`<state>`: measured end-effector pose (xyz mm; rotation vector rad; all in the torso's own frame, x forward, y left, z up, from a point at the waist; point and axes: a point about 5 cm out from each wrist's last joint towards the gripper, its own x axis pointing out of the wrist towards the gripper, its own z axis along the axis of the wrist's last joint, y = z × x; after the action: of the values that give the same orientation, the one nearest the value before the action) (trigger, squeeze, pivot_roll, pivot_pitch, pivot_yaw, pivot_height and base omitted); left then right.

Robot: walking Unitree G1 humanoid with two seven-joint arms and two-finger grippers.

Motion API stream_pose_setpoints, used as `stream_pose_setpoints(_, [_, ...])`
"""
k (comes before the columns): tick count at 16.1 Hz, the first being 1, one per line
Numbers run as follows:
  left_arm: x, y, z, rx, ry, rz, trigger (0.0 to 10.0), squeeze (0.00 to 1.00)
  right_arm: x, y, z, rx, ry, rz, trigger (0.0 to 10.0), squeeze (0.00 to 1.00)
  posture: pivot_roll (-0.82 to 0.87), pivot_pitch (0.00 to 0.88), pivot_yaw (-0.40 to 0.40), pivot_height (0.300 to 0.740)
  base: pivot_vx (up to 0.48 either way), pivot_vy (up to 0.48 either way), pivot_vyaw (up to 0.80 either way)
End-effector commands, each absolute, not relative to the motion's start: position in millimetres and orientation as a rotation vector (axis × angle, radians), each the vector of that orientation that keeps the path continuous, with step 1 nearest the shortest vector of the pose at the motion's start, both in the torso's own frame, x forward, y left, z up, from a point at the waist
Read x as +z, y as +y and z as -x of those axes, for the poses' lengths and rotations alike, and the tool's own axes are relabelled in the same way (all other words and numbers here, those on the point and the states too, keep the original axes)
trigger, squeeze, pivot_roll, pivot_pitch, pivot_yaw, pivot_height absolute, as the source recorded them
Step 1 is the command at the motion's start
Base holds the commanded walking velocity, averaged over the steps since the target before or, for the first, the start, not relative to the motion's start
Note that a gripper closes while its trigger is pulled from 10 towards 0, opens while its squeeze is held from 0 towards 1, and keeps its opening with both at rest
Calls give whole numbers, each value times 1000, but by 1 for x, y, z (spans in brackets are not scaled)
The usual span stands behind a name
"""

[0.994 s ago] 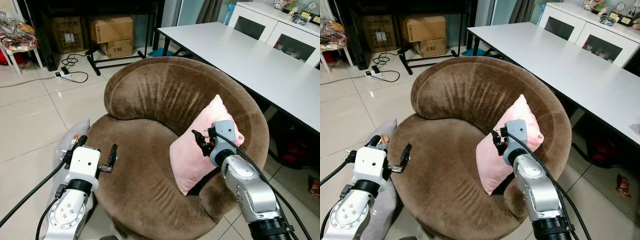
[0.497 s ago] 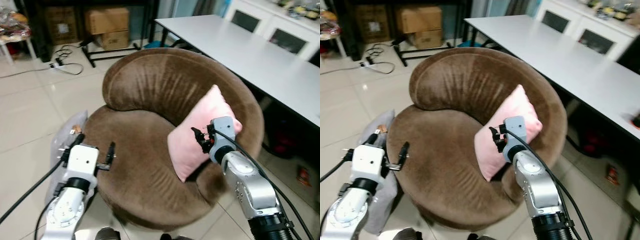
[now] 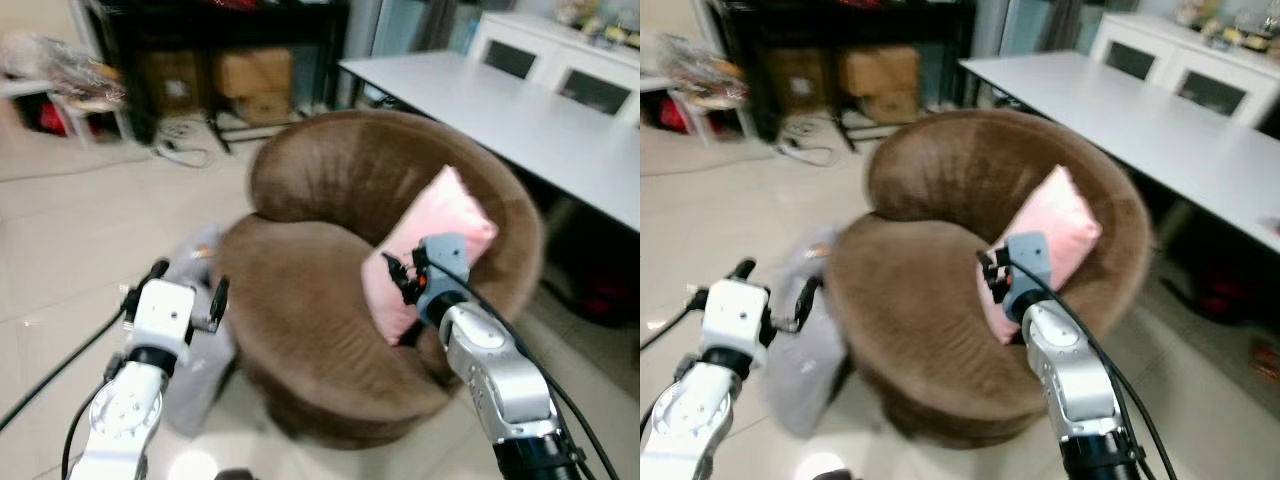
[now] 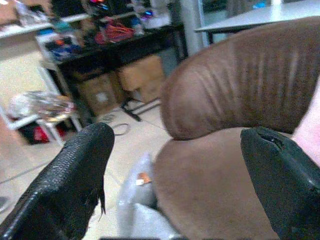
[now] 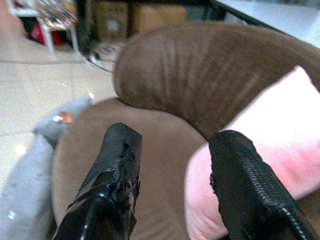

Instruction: Move the pillow to the sofa from floor

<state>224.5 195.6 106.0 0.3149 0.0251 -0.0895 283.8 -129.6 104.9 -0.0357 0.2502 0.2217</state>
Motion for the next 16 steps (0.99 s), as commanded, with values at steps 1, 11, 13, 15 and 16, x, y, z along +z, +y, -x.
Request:
stream_pose_setpoints(1, [106, 199, -226, -107, 32, -313, 10000, 0, 99, -134, -278, 185, 274, 38, 10000, 0, 76, 0, 10, 740, 0, 0, 0])
stream_pose_setpoints(11, [104, 203, -234, -120, 31, -302, 10000, 0, 93, -137, -260, 154, 294, 46, 10000, 0, 29, 1, 21, 740, 0, 209, 0])
stream_pose_setpoints(13, [103, 202, -235, -117, 29, -297, 10000, 0, 94, -136, -259, 157, 298, 46, 10000, 0, 26, 0, 18, 740, 0, 379, 0])
stream_pose_setpoints(15, [103, 201, -234, -121, 30, -295, 10000, 0, 93, -136, -257, 160, 303, 47, 10000, 0, 26, 3, 22, 740, 0, 381, 0])
stream_pose_setpoints(16, [103, 202, -235, -123, 30, -296, 10000, 0, 93, -136, -258, 160, 305, 47, 10000, 0, 28, 3, 28, 740, 0, 379, 0])
